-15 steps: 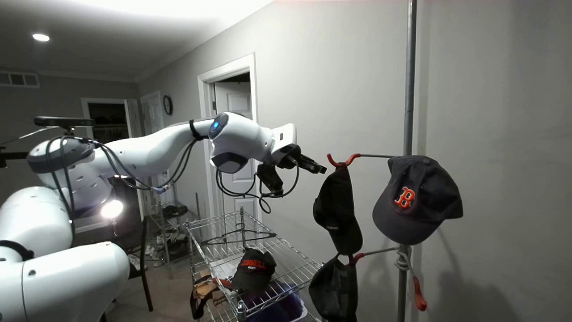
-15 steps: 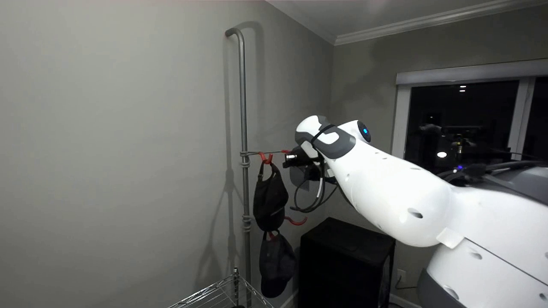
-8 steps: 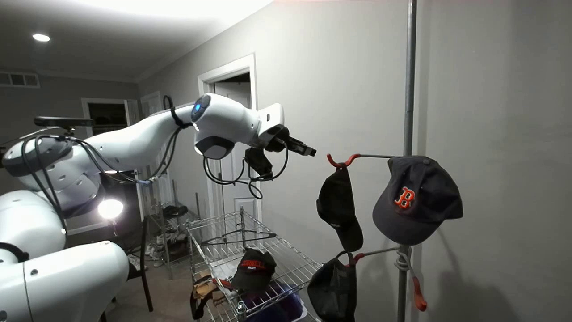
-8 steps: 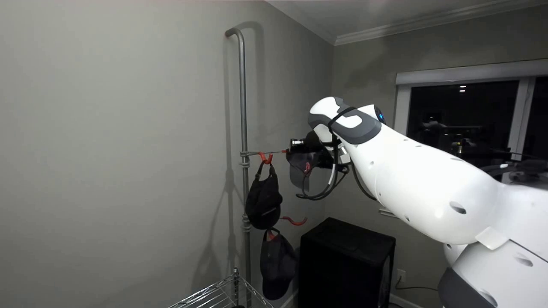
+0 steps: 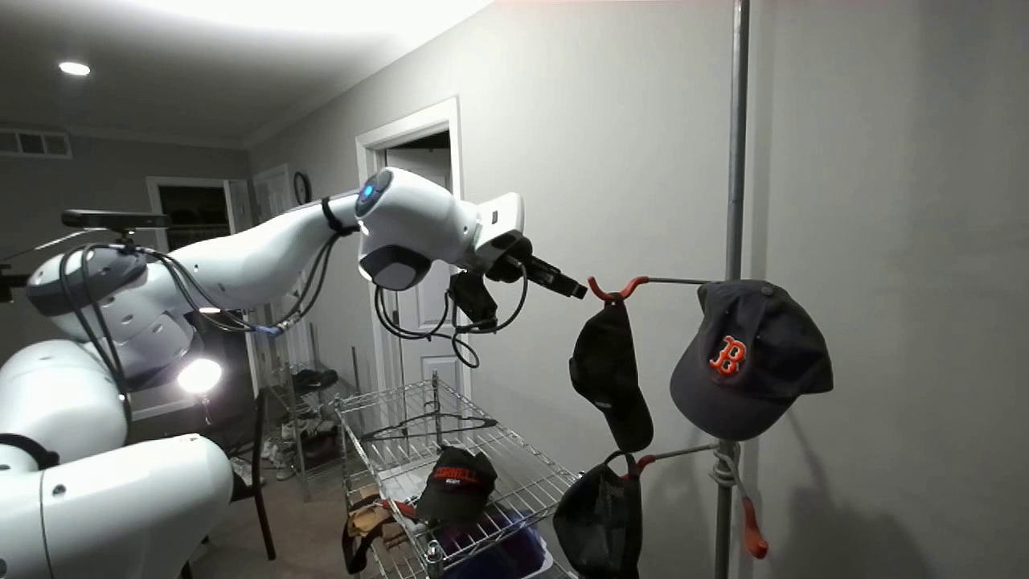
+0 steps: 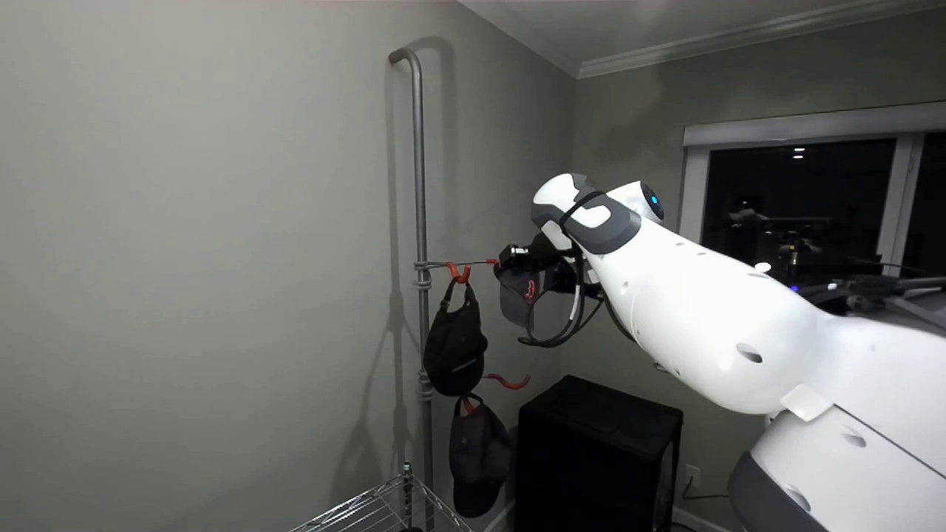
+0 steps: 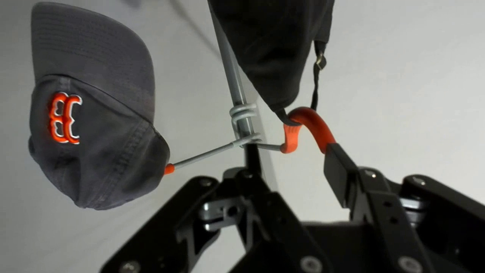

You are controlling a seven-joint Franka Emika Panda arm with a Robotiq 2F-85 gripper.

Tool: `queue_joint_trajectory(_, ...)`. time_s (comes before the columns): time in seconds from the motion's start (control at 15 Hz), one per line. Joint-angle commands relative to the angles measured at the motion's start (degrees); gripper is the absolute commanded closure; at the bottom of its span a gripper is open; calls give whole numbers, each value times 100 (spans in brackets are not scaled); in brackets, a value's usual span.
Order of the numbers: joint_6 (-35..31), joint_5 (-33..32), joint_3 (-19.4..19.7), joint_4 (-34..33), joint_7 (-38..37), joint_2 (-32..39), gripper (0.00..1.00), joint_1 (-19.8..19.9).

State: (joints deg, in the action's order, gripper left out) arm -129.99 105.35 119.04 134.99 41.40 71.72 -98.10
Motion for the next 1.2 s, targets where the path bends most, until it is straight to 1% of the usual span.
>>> queue_joint_trajectory(0.0, 50, -363, -163, 76, -67, 153, 20, 298)
queue_joint_trajectory(0.2, 10, -667, -382, 64, -49, 123, 1, 533)
queue_joint_trajectory(0.4, -110, -1103, -677, 22, -46, 130, 0, 738)
queue_joint_trajectory(0.67, -311, -1177, -1028, -28, 101, -16, 0, 786)
queue_joint_trajectory(0.87, -425, -1144, -1207, 14, 49, -81, 0, 614)
queue_joint_trajectory(1.13, -791, -844, -1399, 74, 105, -109, 0, 249)
